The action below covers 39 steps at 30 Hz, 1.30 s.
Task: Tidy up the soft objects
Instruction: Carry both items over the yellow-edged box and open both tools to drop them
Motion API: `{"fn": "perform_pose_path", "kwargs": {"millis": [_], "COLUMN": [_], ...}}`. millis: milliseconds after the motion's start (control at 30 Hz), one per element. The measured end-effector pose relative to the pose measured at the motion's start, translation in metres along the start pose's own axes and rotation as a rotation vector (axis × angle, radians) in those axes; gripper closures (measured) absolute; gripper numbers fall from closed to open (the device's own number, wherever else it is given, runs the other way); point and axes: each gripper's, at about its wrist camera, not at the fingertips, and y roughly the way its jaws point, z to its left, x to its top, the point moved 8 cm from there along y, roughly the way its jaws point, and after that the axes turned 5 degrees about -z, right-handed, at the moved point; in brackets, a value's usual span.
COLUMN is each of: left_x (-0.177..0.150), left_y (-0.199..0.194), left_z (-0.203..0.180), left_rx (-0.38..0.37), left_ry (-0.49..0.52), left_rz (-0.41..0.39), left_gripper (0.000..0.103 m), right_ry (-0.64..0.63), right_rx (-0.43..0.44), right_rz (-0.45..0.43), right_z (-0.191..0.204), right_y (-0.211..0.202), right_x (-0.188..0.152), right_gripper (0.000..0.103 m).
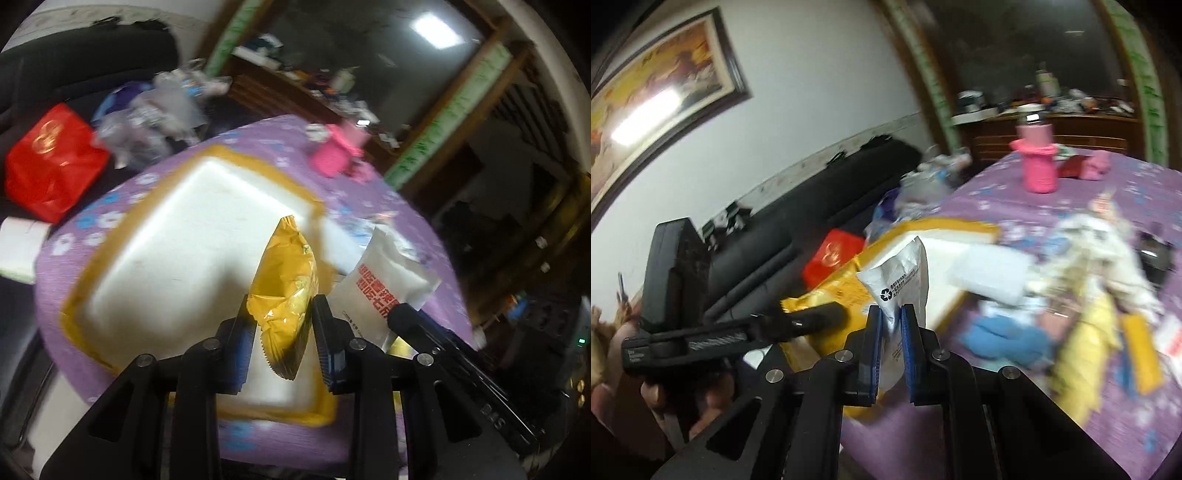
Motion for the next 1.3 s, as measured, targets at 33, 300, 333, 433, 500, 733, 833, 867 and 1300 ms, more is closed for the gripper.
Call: {"fn": "perform_pose_path", "kwargs": {"millis": [33,300,333,433,500,733,833,867,1300], "left_x": [0.002,-0.003,-0.003,0.001,0.001,0.012,0.012,0.013,-0.015], "left_y": [0.004,0.020,0.021,0.018,0.015,-0.011,-0.014,-0.018,-0.020], "left_z": [0.010,0.036,0.038,0.038,0.037,0.035,0.028,0.025,-0.063], "left_rx": [0.019,0.113,0.117,0.119,0.094,0.153,0.124,0.121,0.066], "left_ry": [-0.011,-0.004,-0.009,-0.014,-0.029,-0.050,-0.045,-0.037,0.190], "left_rz": [0.010,0.034,0.033,0.018,0.019,-0.094,-0.084,-0.098,-0.141], "left_gripper": [0.076,0.075,0.075,0.074,0.064,0.022,0.022,0.022,0.022], "right_ry": [-0.005,-0.054,-0.070,-0.101,-0.106,-0.033,0.015,0.036,0.148], "right_rx": [0.008,-0.060,-0.054,-0.063,-0.054,0.013,0.031,0.045,0.007], "right_rz": [0.016,0.106,0.112,0.117,0.127,0.079,0.045,0.032,-0.039], "right_z": [0.005,0.024,0.032,0.043,0.049,0.039,0.025,0.021,-0.060], "right_y": [0.012,0.071,0.075,0.081,0.083,0.066,0.055,0.049,-0.051], "right_x": [-0.001,-0.011,-0.010,-0.011,-0.014,-0.011,-0.007,-0.006,-0.035], "right_gripper": [0.093,0.093,0.093,0.088,0.086,0.040,0.036,0.032,0.020]}}
